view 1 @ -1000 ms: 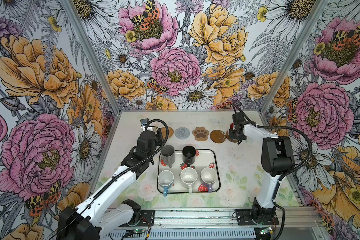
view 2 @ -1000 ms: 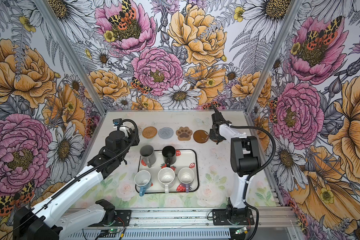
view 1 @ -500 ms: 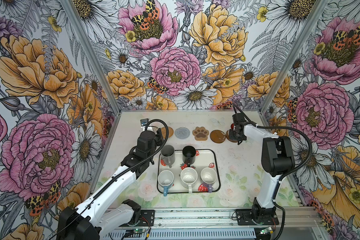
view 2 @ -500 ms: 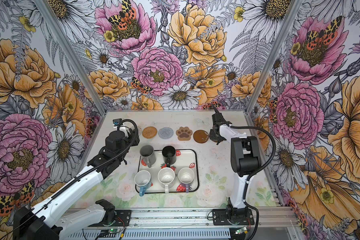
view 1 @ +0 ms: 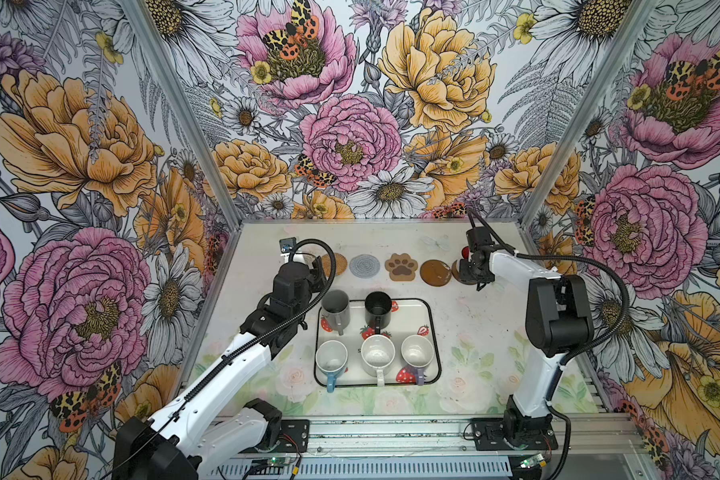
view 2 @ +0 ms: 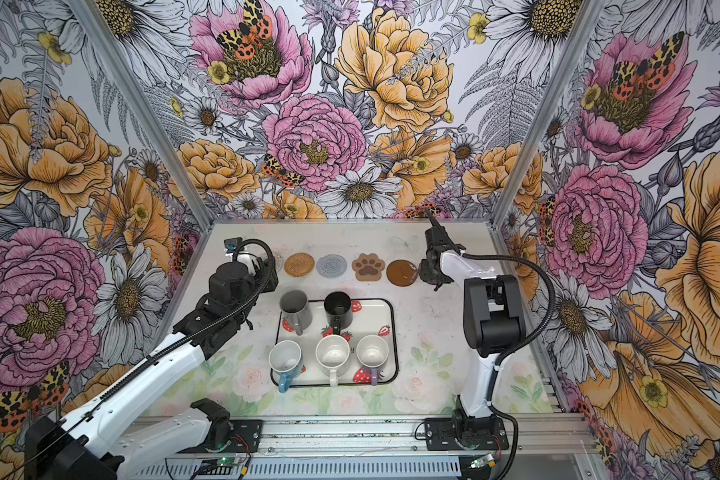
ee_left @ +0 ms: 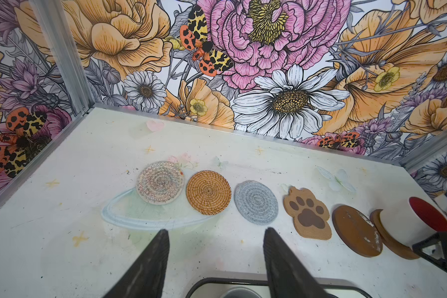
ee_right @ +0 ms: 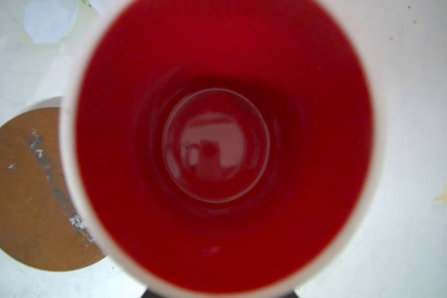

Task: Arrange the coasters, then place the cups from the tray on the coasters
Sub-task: 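Open the right gripper and raise it off the red-lined mug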

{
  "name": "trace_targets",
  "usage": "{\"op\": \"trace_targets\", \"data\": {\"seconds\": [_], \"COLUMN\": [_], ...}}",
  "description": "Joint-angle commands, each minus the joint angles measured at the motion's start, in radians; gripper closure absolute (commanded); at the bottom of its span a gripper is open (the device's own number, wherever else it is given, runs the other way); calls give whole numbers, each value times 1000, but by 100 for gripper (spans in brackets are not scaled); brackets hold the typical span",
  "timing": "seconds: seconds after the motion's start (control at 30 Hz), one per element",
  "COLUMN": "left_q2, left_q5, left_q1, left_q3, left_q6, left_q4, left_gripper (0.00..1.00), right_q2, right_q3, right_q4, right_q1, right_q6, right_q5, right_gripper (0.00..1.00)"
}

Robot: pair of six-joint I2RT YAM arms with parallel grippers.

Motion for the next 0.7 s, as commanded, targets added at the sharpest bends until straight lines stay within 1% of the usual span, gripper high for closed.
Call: {"op": "trace_targets", "data": {"seconds": [0.0, 0.1, 0.2, 0.3, 0.43, 0.57, 0.67], "left_q2": [-17, -19, -18, -18, -20, -19, -16], "left_q5": [17, 16, 18, 19, 20, 23, 34], "left_q1": [10, 12, 16, 16, 17, 16, 16], "left_q3": [-10, -15, -18, -19, -18, -22, -18], "left_q6": [8, 9, 9, 8, 3, -9, -14], "left_q4": [-7, -3, 1, 1, 2, 17, 19], "left_gripper": [40, 40, 40, 40, 40, 40, 40], "right_q2": [-91, -159, -242, -333, -431, -489, -513], "right_q3": [-23, -60, -91, -104, -80, -37, -32], "right_q4": [7, 0, -3, -2, 0, 13, 68], "right_q1": [-3, -4, -4, -4, 2, 45, 96], "right_q6": [9, 9, 20, 46, 89, 146, 199], "right_q5": [24, 58, 77, 75, 50, 47, 59], "right_gripper": [46, 42, 40, 40, 40, 41, 40]}}
